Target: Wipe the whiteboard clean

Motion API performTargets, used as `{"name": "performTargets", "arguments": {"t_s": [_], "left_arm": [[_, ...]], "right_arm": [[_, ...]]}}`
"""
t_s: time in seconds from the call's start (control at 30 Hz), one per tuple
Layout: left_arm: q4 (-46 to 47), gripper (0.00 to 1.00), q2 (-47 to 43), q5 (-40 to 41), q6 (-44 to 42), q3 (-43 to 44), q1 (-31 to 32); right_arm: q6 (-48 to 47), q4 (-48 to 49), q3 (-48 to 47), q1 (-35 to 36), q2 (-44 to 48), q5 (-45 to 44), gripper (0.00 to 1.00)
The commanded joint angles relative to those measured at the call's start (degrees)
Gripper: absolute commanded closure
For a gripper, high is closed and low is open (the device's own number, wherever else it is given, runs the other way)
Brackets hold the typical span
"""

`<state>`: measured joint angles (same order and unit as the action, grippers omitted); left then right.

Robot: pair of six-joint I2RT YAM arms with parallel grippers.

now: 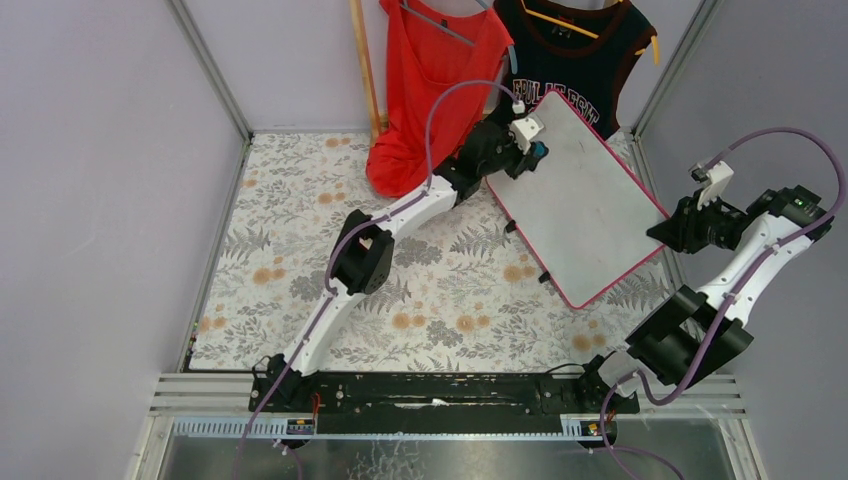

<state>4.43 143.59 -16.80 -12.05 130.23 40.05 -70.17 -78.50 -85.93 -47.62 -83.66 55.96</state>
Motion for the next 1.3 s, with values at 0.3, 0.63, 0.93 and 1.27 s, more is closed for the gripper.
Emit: {"name": "performTargets", "arguments": {"t_s": [0.3,0.63,0.93,1.27], "left_arm": [[12.23,0.89,5.96,4.66,3.51,1.08,-8.33],[16.59,0.92,-0.28,7.59,3.47,-9.66,-4.38],[19.40,1.00,-7.49,28.54,0.25,-18.98,-4.22],[22.74,1.00,-13.36,25.57,-0.20,-27.92,-4.29]], "right_arm": [[-6.58,-6.34,5.63,5.50,1.38,-9.08,1.00],[-5.59,-6.32,4.52,6.04,0.86,-9.02,1.00],[-4.69,-6.37,3.83,6.03,-0.14,-8.71,1.00],[-4.69,-6.36,3.49,6.03,-1.07,-8.13,1.00]]}}
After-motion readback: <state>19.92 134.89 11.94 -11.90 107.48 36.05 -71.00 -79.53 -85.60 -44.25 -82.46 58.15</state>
